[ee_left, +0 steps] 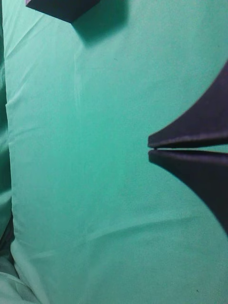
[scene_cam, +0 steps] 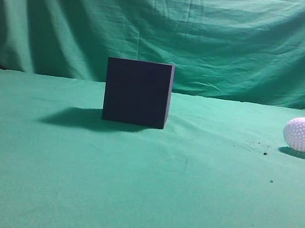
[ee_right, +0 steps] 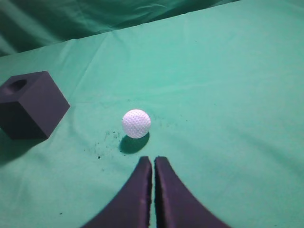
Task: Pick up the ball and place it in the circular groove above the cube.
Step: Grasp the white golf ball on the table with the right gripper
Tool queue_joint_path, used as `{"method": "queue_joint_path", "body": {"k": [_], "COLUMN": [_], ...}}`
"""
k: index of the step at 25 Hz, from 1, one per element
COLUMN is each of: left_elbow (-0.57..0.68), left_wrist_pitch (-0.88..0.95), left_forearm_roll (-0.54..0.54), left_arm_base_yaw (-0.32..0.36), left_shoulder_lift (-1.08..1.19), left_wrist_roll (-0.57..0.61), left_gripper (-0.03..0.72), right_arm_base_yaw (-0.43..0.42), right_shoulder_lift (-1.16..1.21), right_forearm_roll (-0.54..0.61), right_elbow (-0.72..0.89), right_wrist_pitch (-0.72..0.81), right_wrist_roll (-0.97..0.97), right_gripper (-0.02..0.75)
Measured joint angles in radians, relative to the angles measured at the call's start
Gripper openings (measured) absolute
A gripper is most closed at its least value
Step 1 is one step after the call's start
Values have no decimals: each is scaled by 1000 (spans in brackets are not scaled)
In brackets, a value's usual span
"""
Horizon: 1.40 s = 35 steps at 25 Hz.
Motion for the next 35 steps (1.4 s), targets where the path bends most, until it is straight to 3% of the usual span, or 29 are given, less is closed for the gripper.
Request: {"method": "queue_joint_path", "body": {"k": [31, 35], "left_elbow": [0, 0], "left_wrist_pitch": [0, 0], "left_forearm_roll": [0, 0], "left_arm_base_yaw": [0, 0], "left_shoulder_lift": [0, 0], "left_wrist_roll": [0, 0], "left_gripper": [0, 0], "right_arm_base_yaw": [0, 0], "right_shoulder_lift": [0, 0], "right_forearm_roll": [0, 10], "right_elbow": [2, 2], "right_wrist_pitch": [0, -82], "right_wrist_roll": [-61, -85], "right_gripper": [0, 0]}}
